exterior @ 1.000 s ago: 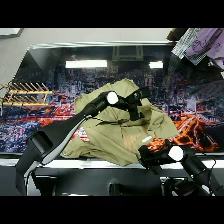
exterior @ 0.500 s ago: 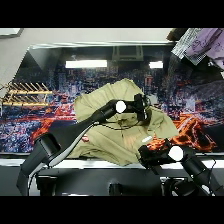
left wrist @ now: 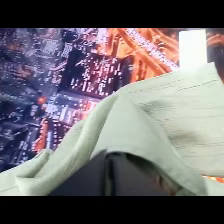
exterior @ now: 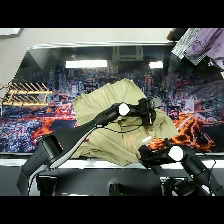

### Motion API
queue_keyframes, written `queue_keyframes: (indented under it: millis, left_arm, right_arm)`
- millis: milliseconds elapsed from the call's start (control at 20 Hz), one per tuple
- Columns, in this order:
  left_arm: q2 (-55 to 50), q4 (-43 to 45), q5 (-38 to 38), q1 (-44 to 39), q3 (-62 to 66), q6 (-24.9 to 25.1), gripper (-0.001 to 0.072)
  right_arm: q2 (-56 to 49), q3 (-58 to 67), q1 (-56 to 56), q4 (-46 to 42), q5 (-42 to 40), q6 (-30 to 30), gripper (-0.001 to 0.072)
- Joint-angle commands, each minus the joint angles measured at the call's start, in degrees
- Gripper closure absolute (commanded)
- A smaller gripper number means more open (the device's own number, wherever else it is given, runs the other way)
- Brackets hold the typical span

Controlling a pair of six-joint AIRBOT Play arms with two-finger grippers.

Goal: Fold the clothes and pants, and hang the long-sleeved shirts on hangers.

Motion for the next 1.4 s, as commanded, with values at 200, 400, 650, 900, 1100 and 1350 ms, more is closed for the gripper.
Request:
queue_keyframes:
  millis: [200, 400, 650, 900, 1100, 1350]
  left_arm:
    - [1.9, -2.2, -1.3, 4.0, 0.1, -6.7, 0.0688]
    - [7.5, -2.2, 4.1, 11.8, 0.1, -12.7, 0.0688]
    - [17.5, -2.2, 8.7, 23.0, 0.1, -15.1, 0.0688]
    - [30.8, -2.2, 8.8, 34.0, 0.1, -15.3, 0.0688]
    - [41.9, -2.2, 5.0, 40.6, 0.0, -20.8, 0.0688]
    - [49.9, 1.2, -16.7, 45.9, 0.0, -44.1, 0.0689]
  right_arm:
    - [0.0, 3.0, -1.3, -1.7, 1.6, -1.6, 0.0690]
    - [-3.2, 17.1, -14.0, -4.6, 3.2, -13.6, 0.0691]
    - [-24.9, 54.7, -15.0, -4.2, 7.9, -30.8, 0.0691]
    - [-41.0, 99.0, -9.9, -11.5, 17.2, -32.7, 0.0691]
    - [-37.2, 108.2, -9.3, -14.9, 17.0, -32.5, 0.0691]
    - [-31.2, 108.2, -9.3, -17.5, 17.4, -32.9, 0.0691]
